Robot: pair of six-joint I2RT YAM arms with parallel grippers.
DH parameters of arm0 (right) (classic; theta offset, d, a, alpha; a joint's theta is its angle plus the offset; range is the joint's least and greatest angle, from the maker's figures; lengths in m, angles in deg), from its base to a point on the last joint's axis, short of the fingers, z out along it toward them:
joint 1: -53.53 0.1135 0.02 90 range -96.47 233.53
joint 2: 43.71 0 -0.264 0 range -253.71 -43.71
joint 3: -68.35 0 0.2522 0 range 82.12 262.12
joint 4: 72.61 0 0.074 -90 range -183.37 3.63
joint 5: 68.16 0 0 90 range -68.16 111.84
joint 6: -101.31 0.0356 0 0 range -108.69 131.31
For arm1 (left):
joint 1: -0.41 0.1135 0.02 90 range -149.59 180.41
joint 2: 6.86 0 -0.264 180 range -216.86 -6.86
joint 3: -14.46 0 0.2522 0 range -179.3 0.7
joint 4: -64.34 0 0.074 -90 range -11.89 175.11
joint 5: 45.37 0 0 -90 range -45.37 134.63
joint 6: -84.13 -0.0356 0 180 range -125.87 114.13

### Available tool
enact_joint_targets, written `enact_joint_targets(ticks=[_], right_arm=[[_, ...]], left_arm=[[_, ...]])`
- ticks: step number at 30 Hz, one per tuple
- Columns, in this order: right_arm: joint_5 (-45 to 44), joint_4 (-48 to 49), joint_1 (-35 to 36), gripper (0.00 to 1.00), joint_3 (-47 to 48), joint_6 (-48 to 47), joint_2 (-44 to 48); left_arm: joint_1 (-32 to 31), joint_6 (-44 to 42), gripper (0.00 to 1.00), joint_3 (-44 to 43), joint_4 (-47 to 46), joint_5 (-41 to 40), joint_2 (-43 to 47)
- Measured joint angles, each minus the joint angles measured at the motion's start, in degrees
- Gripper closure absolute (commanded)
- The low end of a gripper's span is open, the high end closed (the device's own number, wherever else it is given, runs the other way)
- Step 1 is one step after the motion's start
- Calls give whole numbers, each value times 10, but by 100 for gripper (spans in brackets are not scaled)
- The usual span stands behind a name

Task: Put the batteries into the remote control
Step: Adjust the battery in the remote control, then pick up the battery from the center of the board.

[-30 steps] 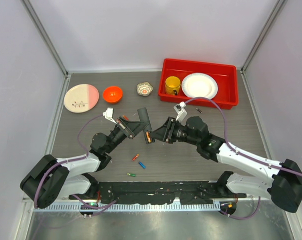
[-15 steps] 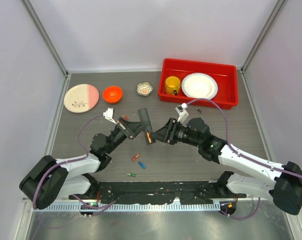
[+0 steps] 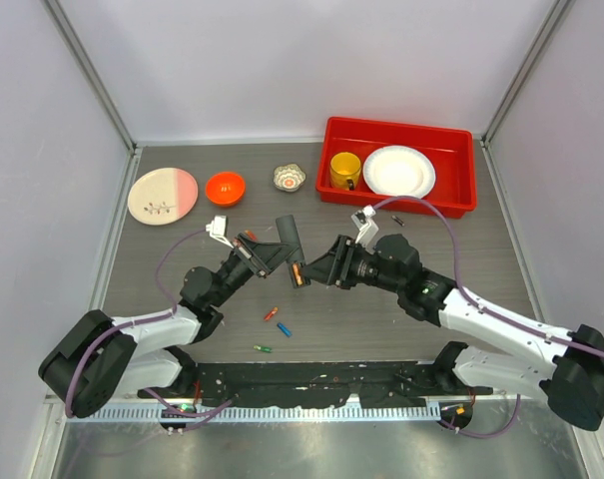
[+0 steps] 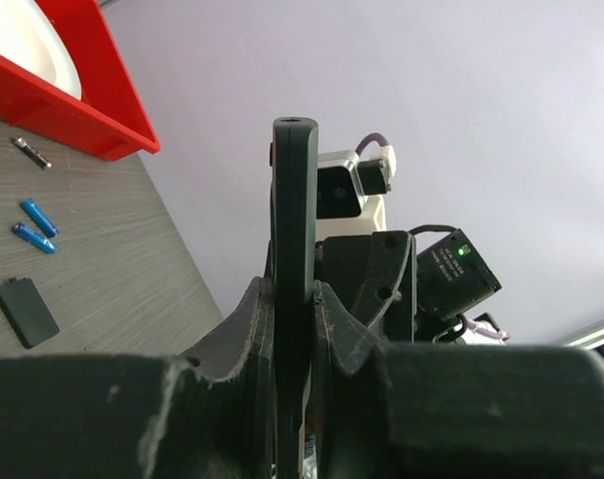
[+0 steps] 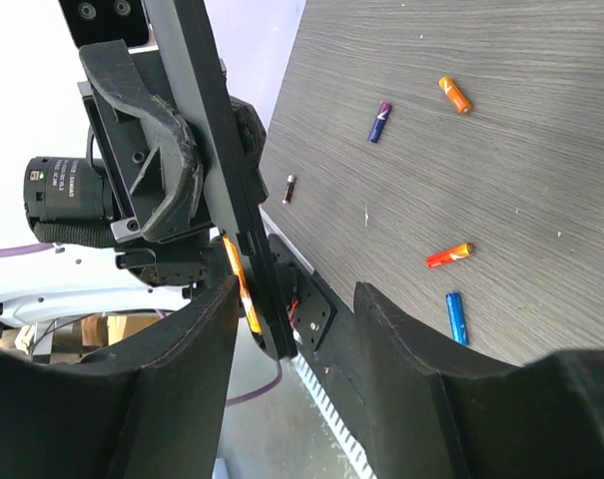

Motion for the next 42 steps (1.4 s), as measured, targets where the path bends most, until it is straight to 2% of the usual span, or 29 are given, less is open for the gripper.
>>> enact_joint_targets(ticks=[10, 16, 20, 23, 27, 32, 37, 42], right_arm=[[-19, -136, -69, 40, 48, -52, 88], [-143, -233, -79, 47, 66, -100, 94], [-193, -269, -78, 49, 61, -129, 44], [-209, -268, -35, 48, 52, -156, -6], [-223, -260, 67, 47, 58, -193, -73], [-227, -236, 134, 46, 70, -222, -128], [-246, -224, 201, 47, 117, -243, -196], [-272, -217, 254, 50, 156, -256, -260]], left_arm=[[1, -5, 100, 22, -13, -9, 7], [8, -12, 100, 51, -12, -10, 51], [13, -14, 100, 55, 29, -2, 120], [19, -16, 100, 54, 127, 10, 212], [40, -16, 100, 54, 264, 18, 342], [77, -20, 100, 52, 416, 11, 479], [96, -18, 100, 46, 507, 9, 498], [99, -11, 100, 50, 529, 10, 481]])
